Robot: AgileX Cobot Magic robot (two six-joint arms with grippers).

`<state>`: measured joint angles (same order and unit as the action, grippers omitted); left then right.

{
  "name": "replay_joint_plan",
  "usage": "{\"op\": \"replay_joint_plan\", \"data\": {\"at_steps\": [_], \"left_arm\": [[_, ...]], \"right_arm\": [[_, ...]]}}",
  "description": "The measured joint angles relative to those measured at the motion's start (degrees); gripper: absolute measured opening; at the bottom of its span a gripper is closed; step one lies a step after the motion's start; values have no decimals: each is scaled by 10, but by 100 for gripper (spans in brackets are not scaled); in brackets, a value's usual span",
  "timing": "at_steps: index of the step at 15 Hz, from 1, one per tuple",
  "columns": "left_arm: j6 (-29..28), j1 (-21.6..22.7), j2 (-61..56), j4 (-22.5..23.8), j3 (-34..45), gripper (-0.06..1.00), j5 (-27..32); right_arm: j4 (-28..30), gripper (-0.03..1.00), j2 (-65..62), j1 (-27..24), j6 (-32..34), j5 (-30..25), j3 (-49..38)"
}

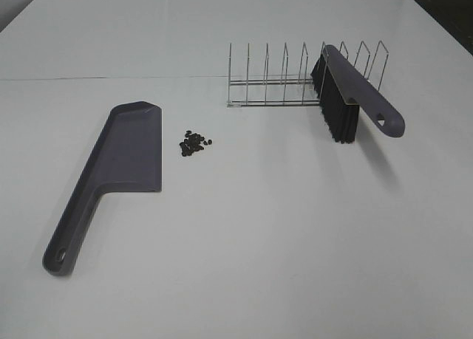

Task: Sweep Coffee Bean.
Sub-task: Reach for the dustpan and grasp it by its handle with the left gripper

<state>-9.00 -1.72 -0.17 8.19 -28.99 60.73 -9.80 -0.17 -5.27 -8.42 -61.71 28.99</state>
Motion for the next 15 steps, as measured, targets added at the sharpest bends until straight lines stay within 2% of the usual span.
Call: {"op": "replay_joint_plan", "data": {"at_steps": [15], "left_arm": [[0,0,0,0,0,76,0]], "right_arm": [[0,75,0,0,0,0,0]]}}
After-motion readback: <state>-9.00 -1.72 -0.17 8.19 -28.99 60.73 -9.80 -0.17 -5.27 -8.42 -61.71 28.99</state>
